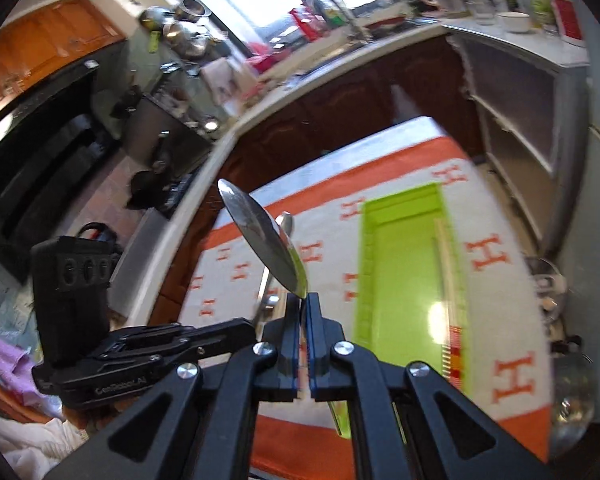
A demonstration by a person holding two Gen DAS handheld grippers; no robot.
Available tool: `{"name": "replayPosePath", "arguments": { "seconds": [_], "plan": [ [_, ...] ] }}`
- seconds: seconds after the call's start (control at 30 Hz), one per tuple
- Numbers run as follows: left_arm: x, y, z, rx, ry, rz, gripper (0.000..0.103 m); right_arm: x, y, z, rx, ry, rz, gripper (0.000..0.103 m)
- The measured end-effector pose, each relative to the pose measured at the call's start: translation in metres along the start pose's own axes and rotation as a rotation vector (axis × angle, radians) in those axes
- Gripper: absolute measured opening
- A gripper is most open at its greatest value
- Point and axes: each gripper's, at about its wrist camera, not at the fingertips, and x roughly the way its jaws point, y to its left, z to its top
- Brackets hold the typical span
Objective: Organize utensils
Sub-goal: 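Carry fork and spoon into the green tray and open both grippers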
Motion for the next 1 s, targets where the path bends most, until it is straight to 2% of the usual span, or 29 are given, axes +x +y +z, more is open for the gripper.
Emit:
{"name": "replayPosePath", "arguments": {
  "seconds": [0.17,0.4,0.57,0.7,0.77,0.83,0.9,1.0],
  "plan": [
    [0.045,-0.023,0.007,0.03,0.047,0.016,0.0,0.004,-0.032,0.003,0.049,0.043,-0.114,0.002],
    [0.114,-0.004,0.002,0.011,0.144,0.128,0.0,0.043,-0.052,0.012,0.05,0.107,-0.162,0.002],
    [0.129,0.007,-0.007,-0.006,0.172,0.171,0.0,0.075,-0.063,0.012,0.067,0.175,-0.199,0.003],
    [0.12,0.005,-0.009,0.008,0.143,0.187,0.001,0.101,-0.067,0.009,0.057,0.233,-0.243,0.004],
    [0.115,0.007,-0.011,0.008,0.144,0.199,0.007,0.109,-0.07,0.006,0.059,0.252,-0.252,0.006],
    [0.112,0.01,-0.014,-0.005,0.158,0.231,0.022,0.113,-0.068,0.006,0.048,0.252,-0.282,0.007],
    [0.109,0.015,-0.016,-0.017,0.17,0.284,0.035,0.113,-0.065,0.005,0.04,0.251,-0.301,0.019],
    [0.1,0.021,-0.018,-0.025,0.171,0.348,0.038,0.11,-0.062,0.002,0.026,0.24,-0.329,0.034]
  ]
}}
